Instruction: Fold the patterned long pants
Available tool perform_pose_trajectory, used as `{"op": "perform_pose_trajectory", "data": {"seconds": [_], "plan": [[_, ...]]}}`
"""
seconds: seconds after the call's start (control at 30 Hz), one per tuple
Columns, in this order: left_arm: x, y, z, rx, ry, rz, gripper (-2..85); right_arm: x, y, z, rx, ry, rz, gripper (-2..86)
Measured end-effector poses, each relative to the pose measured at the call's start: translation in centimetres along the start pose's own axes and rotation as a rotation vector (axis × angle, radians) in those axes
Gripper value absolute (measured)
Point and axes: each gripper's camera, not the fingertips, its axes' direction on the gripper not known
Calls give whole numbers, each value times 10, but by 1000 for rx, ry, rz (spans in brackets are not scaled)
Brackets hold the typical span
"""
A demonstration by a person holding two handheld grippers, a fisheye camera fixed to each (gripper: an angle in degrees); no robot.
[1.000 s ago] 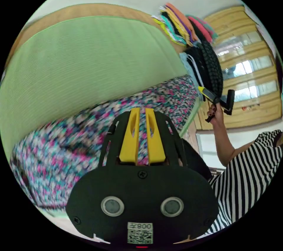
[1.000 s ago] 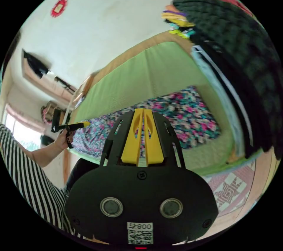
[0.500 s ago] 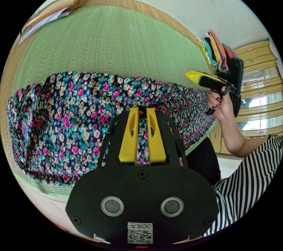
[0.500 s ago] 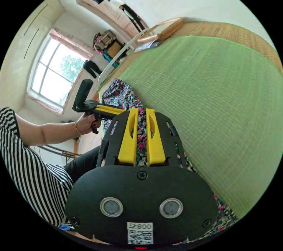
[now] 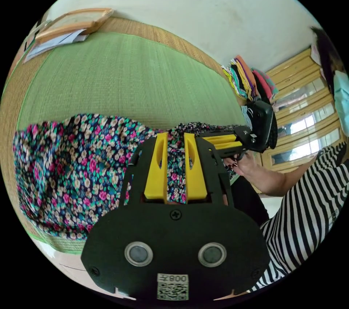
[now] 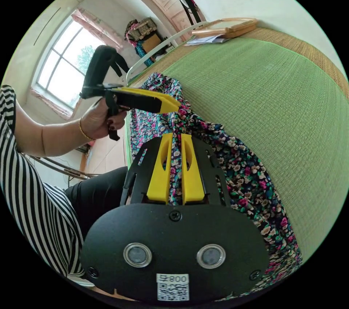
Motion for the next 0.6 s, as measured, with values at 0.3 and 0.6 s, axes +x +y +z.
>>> {"op": "perform_pose_trajectory", "data": {"seconds": [0.3, 0.6], "plan": [[-21, 13, 4, -186, -197, 147, 69, 14, -3, 22, -9, -13, 30, 34], [-55, 28, -33, -82, -208, 131, 14, 37, -8, -9, 95, 50, 57, 55]]}}
